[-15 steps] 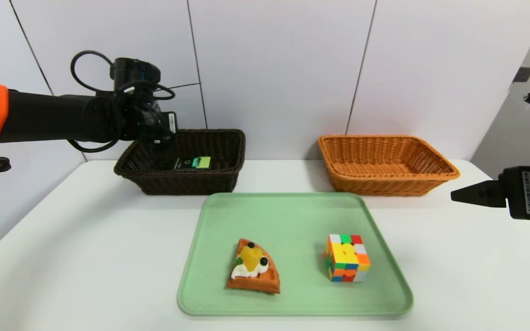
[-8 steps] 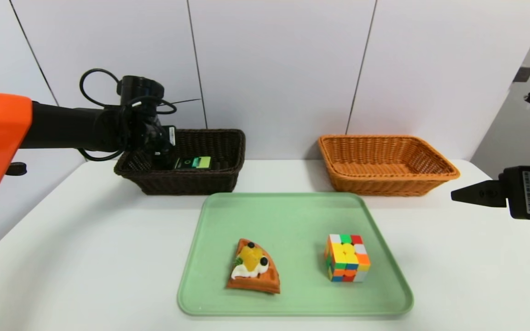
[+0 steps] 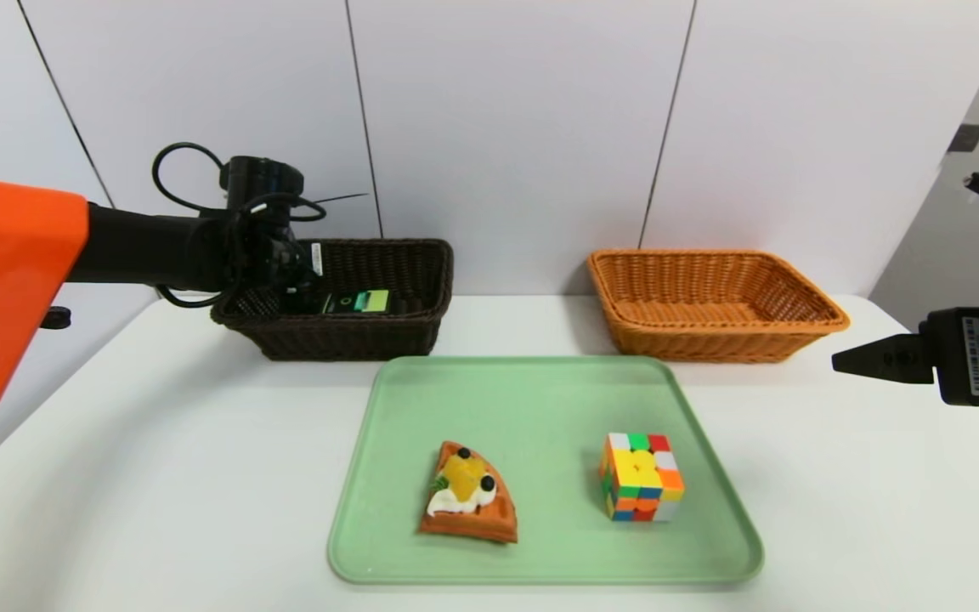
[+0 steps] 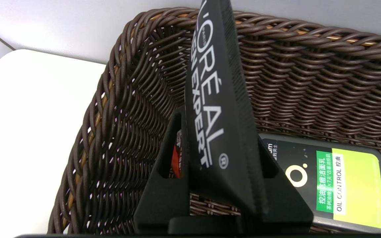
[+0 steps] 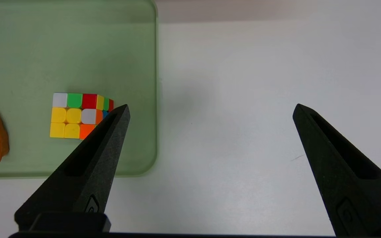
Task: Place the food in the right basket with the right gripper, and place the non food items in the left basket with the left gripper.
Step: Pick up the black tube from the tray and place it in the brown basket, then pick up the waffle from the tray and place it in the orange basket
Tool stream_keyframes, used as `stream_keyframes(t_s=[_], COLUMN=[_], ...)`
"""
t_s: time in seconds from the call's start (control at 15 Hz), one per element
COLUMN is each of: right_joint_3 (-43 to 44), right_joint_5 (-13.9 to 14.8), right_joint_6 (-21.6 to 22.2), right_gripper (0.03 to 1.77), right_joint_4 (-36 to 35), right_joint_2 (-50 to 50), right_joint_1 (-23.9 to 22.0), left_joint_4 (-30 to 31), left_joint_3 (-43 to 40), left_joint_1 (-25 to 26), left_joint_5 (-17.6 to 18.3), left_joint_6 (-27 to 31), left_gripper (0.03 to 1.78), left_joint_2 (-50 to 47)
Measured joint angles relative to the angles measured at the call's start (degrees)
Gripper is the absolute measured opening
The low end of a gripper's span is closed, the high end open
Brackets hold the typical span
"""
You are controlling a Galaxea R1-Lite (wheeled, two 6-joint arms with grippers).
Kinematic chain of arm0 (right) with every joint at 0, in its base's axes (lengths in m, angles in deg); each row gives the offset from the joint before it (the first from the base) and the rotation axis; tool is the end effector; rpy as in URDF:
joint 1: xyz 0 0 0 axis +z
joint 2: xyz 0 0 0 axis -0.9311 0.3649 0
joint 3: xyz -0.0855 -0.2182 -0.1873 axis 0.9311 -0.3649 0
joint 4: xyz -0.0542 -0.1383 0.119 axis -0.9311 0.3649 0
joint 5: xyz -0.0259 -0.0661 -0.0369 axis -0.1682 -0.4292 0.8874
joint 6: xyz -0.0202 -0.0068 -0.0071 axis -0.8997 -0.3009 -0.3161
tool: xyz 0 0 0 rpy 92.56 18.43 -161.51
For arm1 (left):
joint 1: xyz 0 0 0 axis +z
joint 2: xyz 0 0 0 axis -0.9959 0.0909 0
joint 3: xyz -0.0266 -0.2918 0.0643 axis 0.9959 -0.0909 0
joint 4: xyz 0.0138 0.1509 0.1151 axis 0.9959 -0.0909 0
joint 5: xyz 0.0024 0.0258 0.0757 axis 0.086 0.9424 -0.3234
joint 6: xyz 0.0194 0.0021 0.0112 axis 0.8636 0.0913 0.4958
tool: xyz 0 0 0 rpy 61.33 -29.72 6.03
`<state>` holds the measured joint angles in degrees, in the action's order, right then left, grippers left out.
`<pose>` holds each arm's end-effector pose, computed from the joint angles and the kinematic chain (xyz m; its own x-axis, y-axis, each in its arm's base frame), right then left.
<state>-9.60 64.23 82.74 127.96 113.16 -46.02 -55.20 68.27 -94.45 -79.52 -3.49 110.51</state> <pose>0.1635 0.0606 0.2801 0.7568 -0.0114 -0.6536 0.0172 0.9998 0.0025 0.4380 -0.0664 0.1904 0.8849 0.2147 -0.4134 -0.2372 0.9715 -0.0032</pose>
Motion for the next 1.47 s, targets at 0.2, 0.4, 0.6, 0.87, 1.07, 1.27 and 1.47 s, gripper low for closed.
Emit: stream_keyframes(t_s=[0.2, 0.4, 0.6, 0.87, 1.07, 1.27, 1.47], right_joint_3=[0.0, 0.0, 0.0, -0.09, 1.79, 3.89, 5.99], right_joint_5=[0.01, 0.04, 0.12, -0.6, -0.99, -1.15, -1.12], right_joint_6=[-0.05, -0.33, -0.57, -2.4, -2.34, -2.61, -6.03], right_gripper=[1.7, 1.7, 1.7, 1.7, 1.7, 1.7, 1.7], right_joint_4=[0.02, -0.04, -0.44, -0.33, -0.89, -0.67, -0.74], right_joint_2=[0.18, 0.44, 0.52, 0.05, 0.11, 0.77, 1.23], right_joint_1=[-0.01, 0.07, 0.07, 0.16, 2.34, 5.14, 7.98], left_joint_4=[0.02, 0.06, 0.11, -0.24, -0.99, -3.29, -6.02], left_joint_3=[-0.11, -0.15, 0.44, 1.45, 1.57, 1.76, 0.79], left_joint_1=[0.16, 0.17, 0.16, -0.3, -1.13, -2.43, -3.61], left_joint_5=[-0.22, -0.18, -0.11, 0.06, 0.01, -0.13, 0.78], left_joint_6=[-0.28, -0.02, 0.17, 1.13, 4.18, 8.81, 11.53], left_gripper=[0.63, 0.97, 1.21, 1.41, 1.5, 1.56, 1.61], left_joint_2=[0.49, 0.61, 0.13, -4.69, -10.37, -16.57, -22.2])
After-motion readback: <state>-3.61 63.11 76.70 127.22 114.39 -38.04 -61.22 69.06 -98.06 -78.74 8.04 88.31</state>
